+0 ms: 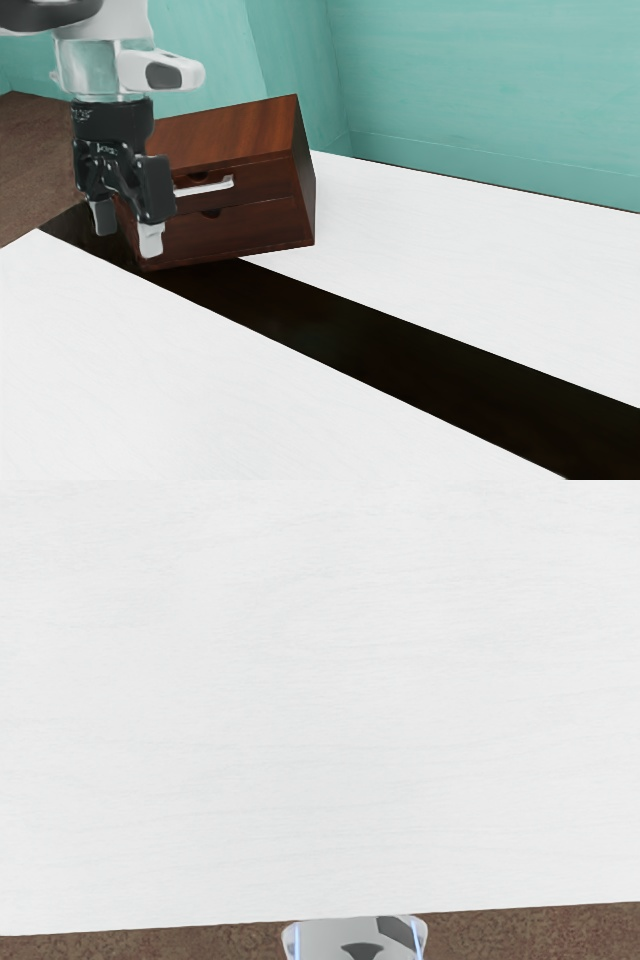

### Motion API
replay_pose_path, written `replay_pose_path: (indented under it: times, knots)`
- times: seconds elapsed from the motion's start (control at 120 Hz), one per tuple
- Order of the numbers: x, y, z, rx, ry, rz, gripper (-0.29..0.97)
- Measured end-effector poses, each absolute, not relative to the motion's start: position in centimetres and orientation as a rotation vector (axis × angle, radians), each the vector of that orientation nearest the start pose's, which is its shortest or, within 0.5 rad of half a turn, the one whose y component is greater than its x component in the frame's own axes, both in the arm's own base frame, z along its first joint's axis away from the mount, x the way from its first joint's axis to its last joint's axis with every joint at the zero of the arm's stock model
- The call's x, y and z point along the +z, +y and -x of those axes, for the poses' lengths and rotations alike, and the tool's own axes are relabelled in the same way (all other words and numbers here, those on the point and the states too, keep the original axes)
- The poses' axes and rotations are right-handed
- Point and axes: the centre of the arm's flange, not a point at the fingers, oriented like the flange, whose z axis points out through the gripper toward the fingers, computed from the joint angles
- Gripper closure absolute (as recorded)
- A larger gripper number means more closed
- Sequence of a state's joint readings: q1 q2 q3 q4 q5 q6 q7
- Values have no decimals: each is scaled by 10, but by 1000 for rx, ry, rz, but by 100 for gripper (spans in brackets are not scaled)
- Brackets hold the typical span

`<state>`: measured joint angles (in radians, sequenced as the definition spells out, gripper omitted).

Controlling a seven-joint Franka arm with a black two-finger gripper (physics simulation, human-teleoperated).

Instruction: Pull the drawer handle with one arm to open the drawer

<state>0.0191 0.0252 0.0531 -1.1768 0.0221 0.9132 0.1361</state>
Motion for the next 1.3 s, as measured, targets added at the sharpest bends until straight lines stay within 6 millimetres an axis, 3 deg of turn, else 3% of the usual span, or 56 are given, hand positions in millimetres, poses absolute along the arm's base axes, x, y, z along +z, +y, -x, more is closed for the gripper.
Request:
replay_pose_path:
  times: [0.142, 0.25, 0.35, 0.408, 0.542, 0.617, 0.708, 0.808, 0.992, 1.167, 1.3]
  knots:
    - [744, 100, -489, 142, -15, 3132, 0]
    - [771, 149, -478, -56, -67, 3101, 0]
    - [754, 191, -490, -73, 15, 3086, 0]
    - [746, 185, -503, -75, 160, 3077, 0]
    - [740, 124, -532, -104, 600, 3011, 0]
    - [735, 114, -538, -103, 757, 2969, 0]
    - [686, 130, -552, 0, 861, 2909, 0]
    - [658, 154, -567, 19, 932, 2827, 0]
    - [639, 178, -593, -81, 1061, 2667, 0]
    - [632, 216, -595, -129, 1073, 2583, 0]
    - [607, 234, -610, -120, 1092, 2549, 0]
